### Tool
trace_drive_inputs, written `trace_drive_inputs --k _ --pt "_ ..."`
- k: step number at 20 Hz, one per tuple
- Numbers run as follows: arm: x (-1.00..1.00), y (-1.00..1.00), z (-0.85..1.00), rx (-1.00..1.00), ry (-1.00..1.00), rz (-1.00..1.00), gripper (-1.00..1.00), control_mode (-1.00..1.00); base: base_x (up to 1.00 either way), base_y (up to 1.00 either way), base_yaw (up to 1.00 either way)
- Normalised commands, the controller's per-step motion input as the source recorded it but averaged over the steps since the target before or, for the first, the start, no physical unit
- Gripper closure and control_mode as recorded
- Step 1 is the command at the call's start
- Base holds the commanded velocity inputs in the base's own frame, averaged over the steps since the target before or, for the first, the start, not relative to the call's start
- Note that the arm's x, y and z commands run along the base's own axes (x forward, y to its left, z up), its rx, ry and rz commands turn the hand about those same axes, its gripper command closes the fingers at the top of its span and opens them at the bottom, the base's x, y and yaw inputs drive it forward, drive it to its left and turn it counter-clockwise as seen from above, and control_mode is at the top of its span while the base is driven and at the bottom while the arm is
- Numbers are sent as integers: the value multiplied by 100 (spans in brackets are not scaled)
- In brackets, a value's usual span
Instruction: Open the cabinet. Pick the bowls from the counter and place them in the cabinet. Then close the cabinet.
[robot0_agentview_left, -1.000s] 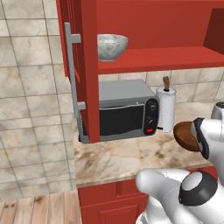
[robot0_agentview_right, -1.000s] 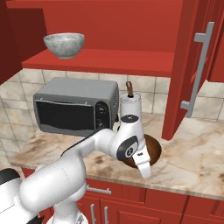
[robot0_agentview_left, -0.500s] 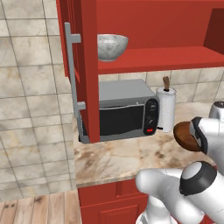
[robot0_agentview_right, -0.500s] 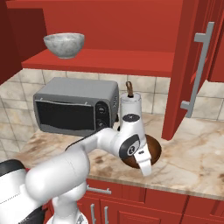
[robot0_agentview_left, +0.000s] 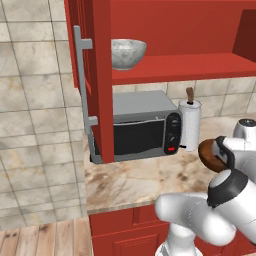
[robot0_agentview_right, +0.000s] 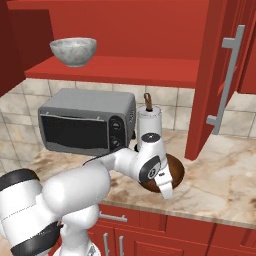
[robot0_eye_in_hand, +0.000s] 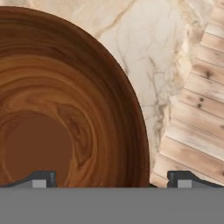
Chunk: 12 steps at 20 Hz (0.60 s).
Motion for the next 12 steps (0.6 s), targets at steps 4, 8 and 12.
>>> trace_drive_inputs --k 4,8,12 --pt "30 0 -19 0 -1 0 -100 -100 0 0 0" --pt "15 0 -29 0 0 0 100 -100 0 0 0" --pt "1 0 -14 0 -2 0 100 -100 0 0 0"
